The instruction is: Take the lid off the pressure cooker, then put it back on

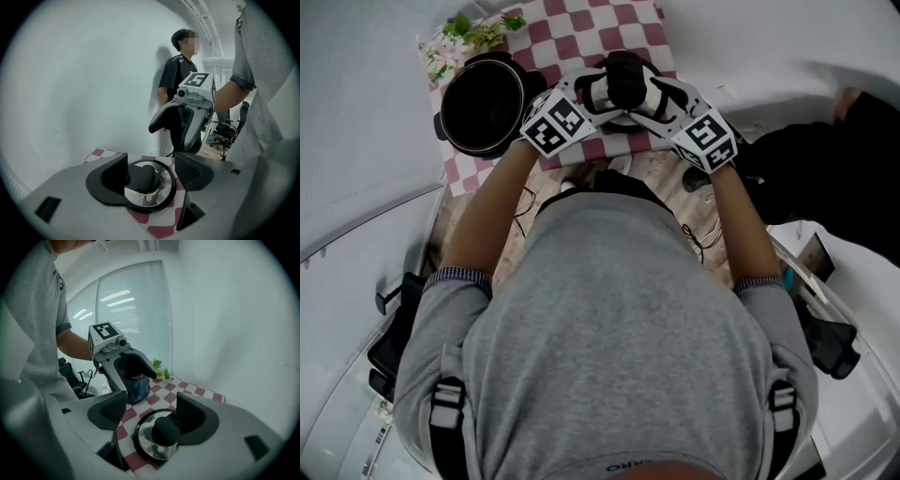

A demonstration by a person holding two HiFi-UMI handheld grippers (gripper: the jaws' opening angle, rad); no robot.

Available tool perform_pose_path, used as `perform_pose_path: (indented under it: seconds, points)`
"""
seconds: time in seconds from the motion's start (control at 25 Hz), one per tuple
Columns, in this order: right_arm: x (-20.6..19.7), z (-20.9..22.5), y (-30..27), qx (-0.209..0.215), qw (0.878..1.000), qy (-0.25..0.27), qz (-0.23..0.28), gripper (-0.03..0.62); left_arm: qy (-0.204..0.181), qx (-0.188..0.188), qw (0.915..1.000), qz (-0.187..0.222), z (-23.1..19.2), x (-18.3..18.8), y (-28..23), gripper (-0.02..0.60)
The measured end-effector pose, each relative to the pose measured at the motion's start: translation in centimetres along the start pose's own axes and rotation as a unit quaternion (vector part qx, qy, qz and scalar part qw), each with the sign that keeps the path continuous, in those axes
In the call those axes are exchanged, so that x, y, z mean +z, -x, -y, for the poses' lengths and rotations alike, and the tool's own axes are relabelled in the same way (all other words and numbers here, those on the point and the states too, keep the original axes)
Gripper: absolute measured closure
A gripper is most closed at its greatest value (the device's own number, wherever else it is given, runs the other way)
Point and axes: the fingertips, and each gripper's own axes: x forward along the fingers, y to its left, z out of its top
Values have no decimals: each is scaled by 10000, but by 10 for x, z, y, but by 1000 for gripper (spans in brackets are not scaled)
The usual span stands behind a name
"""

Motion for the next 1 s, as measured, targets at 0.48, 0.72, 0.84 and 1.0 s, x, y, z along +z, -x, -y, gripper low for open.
perform_pose_path:
  seconds: [0.48,0.72,0.84,1.0]
  points:
    - [-67,24,-30,611,9888,602,-1225,241,-384,-349,9898,-1324,-6,-51,-65,249]
    - [-98,31,-50,855,9765,816,-1800,240,-568,-534,9791,-1877,-8,-81,-90,249]
    - [-108,33,-58,929,9710,896,-2015,240,-668,-590,9743,-2069,-9,-93,-101,249]
    - [-119,37,-68,1002,9637,961,-2280,240,-806,-650,9671,-2322,-10,-106,-112,249]
